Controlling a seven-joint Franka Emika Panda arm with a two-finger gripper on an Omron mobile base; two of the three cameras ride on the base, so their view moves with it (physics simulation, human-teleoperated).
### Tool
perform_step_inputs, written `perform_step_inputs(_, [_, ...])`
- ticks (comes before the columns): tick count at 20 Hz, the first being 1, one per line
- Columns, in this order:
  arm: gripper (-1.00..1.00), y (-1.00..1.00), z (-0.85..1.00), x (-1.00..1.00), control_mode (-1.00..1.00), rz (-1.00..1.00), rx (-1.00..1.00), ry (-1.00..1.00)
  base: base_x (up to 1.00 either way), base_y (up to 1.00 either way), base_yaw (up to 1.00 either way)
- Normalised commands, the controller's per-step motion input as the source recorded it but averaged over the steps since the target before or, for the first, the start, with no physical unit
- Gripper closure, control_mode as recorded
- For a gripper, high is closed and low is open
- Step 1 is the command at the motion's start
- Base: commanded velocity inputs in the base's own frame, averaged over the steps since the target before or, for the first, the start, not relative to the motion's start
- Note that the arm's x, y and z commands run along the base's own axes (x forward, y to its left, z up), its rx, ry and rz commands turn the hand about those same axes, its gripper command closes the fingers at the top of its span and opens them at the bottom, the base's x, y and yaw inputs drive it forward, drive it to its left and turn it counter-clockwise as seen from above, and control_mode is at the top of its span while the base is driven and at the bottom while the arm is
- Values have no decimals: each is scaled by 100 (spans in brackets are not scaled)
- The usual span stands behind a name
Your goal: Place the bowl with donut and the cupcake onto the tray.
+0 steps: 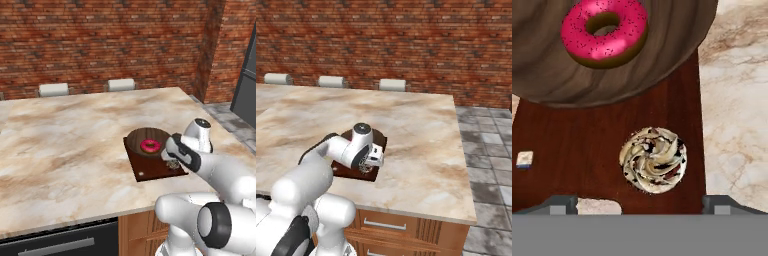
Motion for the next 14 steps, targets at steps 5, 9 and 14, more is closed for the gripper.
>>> perform_step_inputs(5, [-100, 24, 38, -50, -100, 0, 0, -5, 0, 0, 0])
perform_step_inputs(9, [-100, 8, 42, -44, -100, 0, 0, -6, 0, 0, 0])
perform_step_inputs(14, [-100, 20, 35, -37, -100, 0, 0, -5, 0, 0, 0])
